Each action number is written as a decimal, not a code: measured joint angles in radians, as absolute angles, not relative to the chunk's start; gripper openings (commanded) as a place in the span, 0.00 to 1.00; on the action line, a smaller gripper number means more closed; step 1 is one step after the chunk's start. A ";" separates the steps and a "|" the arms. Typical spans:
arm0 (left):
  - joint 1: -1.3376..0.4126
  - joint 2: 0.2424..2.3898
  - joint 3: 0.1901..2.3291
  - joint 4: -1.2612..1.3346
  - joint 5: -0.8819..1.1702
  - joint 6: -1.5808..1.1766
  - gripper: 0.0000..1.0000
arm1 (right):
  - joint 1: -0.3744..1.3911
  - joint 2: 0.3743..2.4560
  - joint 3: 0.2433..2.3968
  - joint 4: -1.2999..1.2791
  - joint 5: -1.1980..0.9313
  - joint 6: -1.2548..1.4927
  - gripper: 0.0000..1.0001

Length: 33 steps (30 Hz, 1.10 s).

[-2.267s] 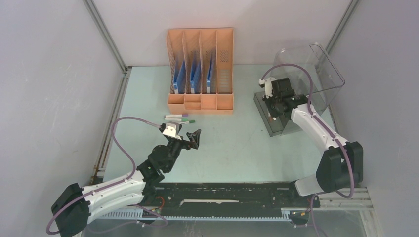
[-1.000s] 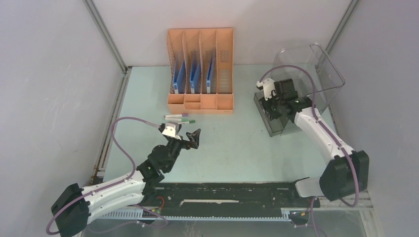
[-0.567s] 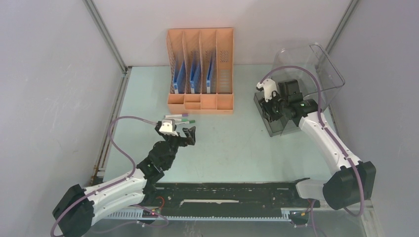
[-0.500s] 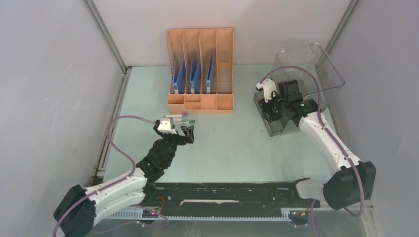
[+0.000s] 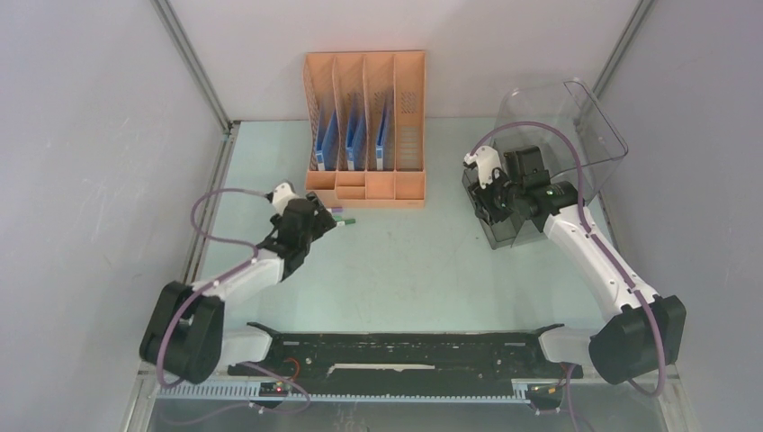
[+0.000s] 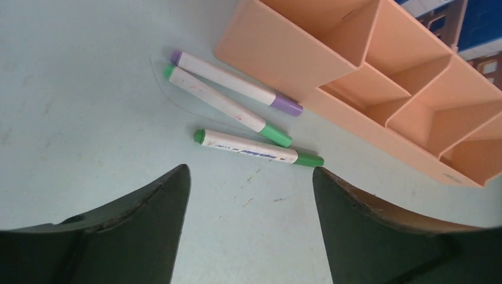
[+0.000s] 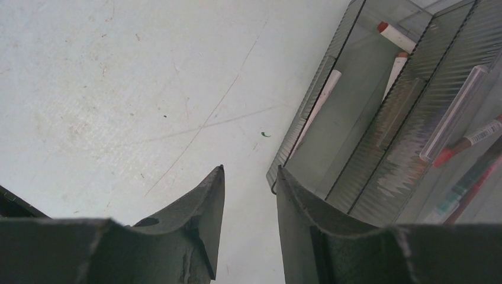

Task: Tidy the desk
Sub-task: Pick up the stationery from the center of the board.

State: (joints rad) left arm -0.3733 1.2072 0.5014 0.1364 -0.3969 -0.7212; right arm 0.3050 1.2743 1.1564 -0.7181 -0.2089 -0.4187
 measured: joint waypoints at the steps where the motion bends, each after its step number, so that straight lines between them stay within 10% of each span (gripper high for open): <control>1: -0.373 1.243 0.543 0.090 -0.396 -0.741 0.72 | 0.306 1.274 1.156 -0.718 -0.209 -0.419 0.45; 33: -0.373 1.722 1.012 -0.456 -0.399 -1.100 0.66 | 0.309 1.256 1.156 -0.722 -0.212 -0.426 0.46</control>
State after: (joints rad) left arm -0.3729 1.7218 1.0122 -0.4561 -0.3988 -1.0996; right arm 0.3092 1.2564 1.1564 -0.7219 -0.2123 -0.4263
